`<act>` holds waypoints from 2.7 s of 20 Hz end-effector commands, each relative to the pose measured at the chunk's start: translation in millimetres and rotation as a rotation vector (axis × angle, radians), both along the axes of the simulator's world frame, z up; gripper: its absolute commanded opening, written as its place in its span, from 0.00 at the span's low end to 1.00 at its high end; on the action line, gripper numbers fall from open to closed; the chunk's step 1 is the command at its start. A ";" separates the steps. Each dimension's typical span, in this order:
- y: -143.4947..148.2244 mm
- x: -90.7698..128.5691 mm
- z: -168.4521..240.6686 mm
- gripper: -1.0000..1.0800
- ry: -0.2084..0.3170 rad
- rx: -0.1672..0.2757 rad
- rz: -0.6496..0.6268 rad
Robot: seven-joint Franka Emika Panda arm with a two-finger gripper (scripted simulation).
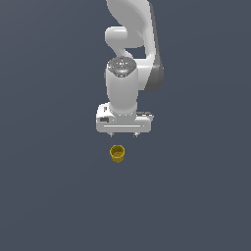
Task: Pick up the object and move it to a goal position.
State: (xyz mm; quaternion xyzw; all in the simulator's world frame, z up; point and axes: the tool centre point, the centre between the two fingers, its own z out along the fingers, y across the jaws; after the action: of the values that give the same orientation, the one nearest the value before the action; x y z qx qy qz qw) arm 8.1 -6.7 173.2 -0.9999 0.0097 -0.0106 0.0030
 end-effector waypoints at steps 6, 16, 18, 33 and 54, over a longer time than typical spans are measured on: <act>12.9 4.5 7.1 0.96 -0.020 -0.001 0.017; 25.4 8.6 13.8 0.96 -0.039 -0.001 0.031; 24.8 9.0 12.4 0.96 -0.038 -0.001 0.021; -0.9 16.5 -30.1 0.96 -0.006 0.010 -0.271; -30.5 20.1 -76.6 0.96 0.022 0.001 -0.581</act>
State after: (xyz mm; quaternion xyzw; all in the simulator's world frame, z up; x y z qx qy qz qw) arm 28.1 -37.4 96.8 -0.9552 0.2958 0.0002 0.0000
